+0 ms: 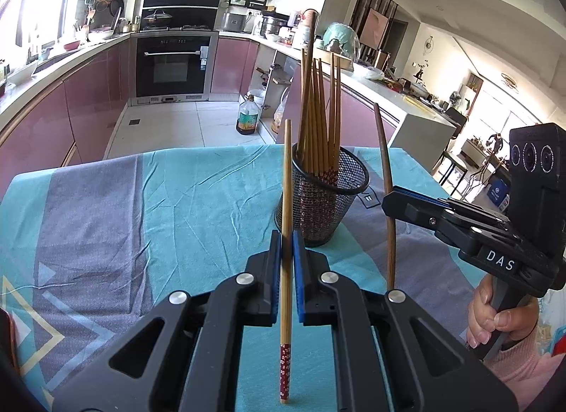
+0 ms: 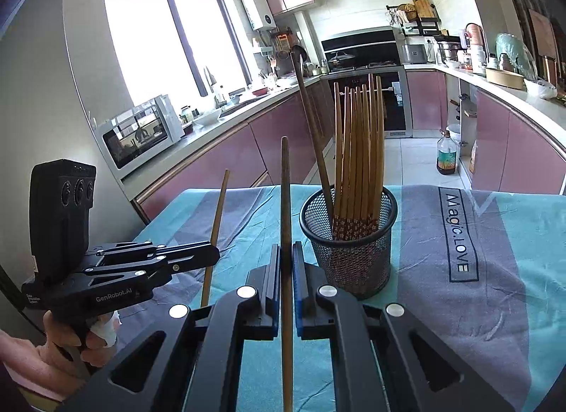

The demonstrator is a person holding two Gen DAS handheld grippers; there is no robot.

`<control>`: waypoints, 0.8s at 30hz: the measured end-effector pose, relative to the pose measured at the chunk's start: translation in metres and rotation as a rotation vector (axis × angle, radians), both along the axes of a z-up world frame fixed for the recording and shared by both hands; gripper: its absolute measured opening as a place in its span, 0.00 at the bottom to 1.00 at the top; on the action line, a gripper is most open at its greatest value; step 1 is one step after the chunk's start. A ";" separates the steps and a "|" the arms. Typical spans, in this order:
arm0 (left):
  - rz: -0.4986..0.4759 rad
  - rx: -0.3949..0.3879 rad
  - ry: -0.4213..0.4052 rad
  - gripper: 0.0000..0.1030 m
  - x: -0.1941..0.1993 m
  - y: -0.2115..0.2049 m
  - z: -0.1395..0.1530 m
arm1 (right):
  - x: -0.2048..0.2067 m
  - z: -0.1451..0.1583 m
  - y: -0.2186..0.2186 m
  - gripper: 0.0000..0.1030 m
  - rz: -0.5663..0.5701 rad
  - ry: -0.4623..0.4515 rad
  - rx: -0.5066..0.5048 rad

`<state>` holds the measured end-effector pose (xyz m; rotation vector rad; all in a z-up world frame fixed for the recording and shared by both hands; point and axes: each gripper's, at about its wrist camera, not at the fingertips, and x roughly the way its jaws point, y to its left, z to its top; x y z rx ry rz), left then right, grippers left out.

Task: Organize utensils
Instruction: 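Lift the held chopsticks upright with both grippers toward the black mesh cup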

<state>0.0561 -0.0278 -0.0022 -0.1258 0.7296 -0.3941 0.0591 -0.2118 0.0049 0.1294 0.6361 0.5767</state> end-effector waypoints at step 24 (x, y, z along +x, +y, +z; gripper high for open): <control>-0.024 -0.032 -0.064 0.07 -0.003 0.001 0.039 | 0.002 0.034 -0.011 0.05 -0.013 -0.069 0.029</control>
